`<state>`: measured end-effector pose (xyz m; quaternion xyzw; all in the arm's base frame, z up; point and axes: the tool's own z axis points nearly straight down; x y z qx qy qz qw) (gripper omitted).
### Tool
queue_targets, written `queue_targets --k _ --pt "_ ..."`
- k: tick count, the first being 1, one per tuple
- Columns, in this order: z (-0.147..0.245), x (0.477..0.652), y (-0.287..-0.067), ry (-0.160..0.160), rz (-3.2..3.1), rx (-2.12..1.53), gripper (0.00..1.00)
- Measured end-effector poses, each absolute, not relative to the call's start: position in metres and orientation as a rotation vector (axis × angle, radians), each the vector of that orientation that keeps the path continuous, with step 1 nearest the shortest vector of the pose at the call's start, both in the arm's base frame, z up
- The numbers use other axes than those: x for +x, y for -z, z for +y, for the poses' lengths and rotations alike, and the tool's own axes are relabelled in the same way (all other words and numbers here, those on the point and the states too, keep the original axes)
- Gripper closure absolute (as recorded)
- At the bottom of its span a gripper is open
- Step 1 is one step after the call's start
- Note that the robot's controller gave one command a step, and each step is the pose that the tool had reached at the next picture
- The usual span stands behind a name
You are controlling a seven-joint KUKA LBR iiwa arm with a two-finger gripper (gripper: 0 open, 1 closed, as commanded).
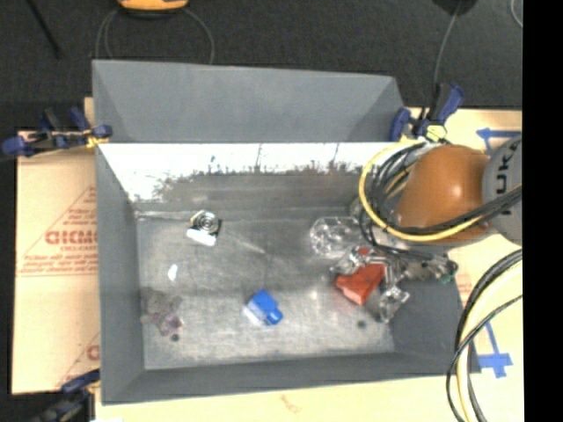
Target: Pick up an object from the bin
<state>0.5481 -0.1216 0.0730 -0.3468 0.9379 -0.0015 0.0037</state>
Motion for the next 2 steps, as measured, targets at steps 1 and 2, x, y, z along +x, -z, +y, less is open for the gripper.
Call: queue_targets --k 1,2 --pt "-0.122 0.5501 -0.0752 0.005 2.941 -1.084 0.0" --pt "-0.1225 0.5521 -0.0766 0.006 2.941 -1.08 0.0"
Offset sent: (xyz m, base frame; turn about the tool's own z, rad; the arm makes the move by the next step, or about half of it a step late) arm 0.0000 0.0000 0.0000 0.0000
